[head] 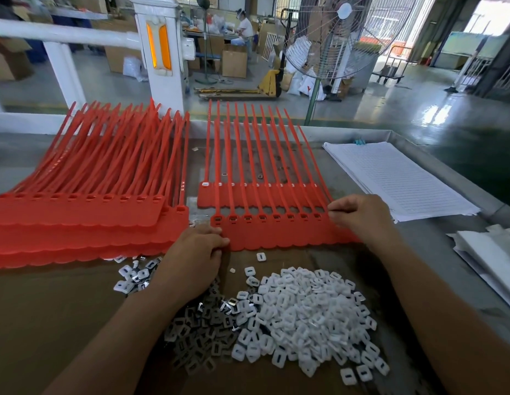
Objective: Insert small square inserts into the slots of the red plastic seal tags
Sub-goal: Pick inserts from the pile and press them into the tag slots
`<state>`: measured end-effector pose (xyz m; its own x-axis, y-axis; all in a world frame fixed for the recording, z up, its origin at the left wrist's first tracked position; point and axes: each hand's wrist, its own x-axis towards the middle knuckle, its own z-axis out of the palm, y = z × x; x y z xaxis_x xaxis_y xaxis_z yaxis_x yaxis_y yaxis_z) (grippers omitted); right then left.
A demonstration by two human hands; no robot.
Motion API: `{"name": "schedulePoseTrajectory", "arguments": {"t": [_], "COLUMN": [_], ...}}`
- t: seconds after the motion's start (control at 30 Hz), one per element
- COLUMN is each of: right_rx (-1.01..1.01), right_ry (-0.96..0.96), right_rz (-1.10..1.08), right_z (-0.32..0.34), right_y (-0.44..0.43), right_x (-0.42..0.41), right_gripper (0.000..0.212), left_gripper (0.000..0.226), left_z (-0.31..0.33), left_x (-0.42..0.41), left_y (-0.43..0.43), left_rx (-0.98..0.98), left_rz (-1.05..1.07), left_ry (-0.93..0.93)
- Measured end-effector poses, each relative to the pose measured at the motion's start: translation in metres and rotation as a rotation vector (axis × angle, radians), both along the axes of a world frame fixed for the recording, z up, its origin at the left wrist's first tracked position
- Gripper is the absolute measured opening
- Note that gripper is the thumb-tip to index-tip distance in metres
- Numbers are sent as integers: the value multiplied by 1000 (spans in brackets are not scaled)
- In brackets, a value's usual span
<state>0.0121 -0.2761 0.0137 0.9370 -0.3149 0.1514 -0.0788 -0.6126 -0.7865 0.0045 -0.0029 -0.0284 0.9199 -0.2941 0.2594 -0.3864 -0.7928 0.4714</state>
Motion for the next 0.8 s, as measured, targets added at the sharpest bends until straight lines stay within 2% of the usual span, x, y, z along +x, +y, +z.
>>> {"name": "schedulePoseTrajectory", "arguments": {"t": [0.07, 0.17, 0.33, 0.6, 0.8], "right_rx": [-49, -11, -57, -99, -29], "right_ry": [-17, 8, 130, 175, 207], "right_rz": [-40, -60, -23, 36, -15], "right_z": [0, -1, -10, -11, -6], "right_y": [-6, -11, -15, -13, -12], "right_x": [2, 8, 19, 24, 29], "right_gripper": [15, 15, 11, 14, 14], "left_gripper": [33, 33, 34, 32, 32], "left_z": [0, 0, 0, 0, 1], "left_x": [0, -1, -1, -1, -1], "left_y": [0, 0, 0, 1, 1], "left_rx": [-6, -17, -21, -30, -14], "left_rz": [1, 3, 5, -3, -3], "left_ry": [-1, 4, 2, -18, -20]}}
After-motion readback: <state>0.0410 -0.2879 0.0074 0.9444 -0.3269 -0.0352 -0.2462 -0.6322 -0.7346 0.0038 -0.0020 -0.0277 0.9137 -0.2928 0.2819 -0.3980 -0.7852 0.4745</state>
